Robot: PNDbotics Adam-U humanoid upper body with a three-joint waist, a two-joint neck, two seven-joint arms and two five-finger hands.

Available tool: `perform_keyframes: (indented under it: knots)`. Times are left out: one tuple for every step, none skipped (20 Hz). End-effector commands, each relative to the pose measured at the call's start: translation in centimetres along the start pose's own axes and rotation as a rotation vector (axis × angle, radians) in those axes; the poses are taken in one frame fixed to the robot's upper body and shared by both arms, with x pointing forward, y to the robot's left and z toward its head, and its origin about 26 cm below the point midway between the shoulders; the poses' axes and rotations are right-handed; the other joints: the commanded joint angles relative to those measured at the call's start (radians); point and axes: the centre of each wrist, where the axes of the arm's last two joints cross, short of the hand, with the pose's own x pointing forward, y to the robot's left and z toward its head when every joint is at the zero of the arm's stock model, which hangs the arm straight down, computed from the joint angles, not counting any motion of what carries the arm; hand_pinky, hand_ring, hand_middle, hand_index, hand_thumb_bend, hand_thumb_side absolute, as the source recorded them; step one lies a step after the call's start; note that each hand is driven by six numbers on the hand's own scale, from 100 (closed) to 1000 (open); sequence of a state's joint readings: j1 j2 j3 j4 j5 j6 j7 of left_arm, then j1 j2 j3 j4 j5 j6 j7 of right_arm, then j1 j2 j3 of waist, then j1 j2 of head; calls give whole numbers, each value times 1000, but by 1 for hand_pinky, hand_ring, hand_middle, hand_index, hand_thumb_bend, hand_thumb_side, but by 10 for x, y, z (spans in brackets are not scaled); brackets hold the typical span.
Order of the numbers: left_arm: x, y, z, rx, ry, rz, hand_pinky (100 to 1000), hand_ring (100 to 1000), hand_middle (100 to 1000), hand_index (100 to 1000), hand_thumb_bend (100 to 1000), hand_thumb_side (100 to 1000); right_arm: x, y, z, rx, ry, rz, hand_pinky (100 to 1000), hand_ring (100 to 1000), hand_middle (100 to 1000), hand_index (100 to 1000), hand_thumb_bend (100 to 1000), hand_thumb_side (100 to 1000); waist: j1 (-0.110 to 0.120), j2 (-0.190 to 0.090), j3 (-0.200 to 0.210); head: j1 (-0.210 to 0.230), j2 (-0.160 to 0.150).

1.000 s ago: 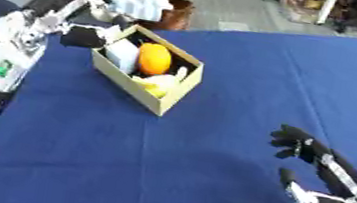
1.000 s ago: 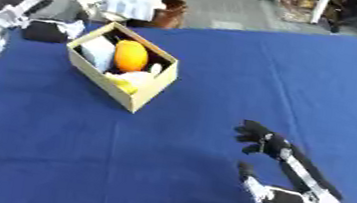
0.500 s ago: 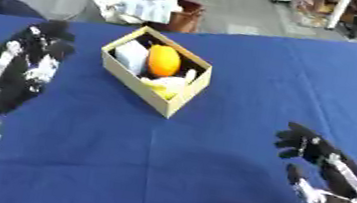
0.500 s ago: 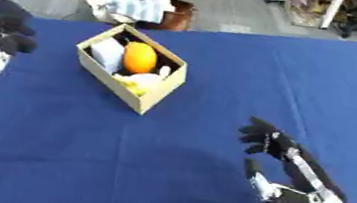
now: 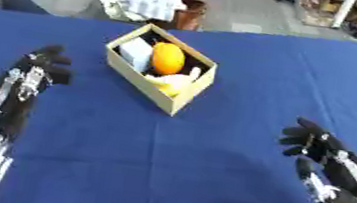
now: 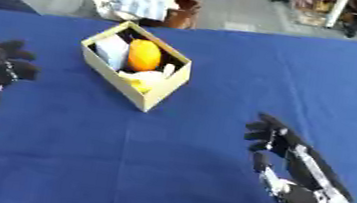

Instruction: Pick up objects on the table and place them in the box.

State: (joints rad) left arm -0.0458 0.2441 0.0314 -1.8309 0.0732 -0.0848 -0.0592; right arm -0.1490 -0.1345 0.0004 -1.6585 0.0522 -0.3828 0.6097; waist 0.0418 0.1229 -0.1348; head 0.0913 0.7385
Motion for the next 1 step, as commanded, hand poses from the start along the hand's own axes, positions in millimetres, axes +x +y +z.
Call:
perform_keyframes:
  knots:
    - [4,3,-2,9,-16,-3,717,672,677,859,100,778,4,-4,-3,-3,-15,1,693,785,807,975,100,457,-14,-14,0,-3,5]
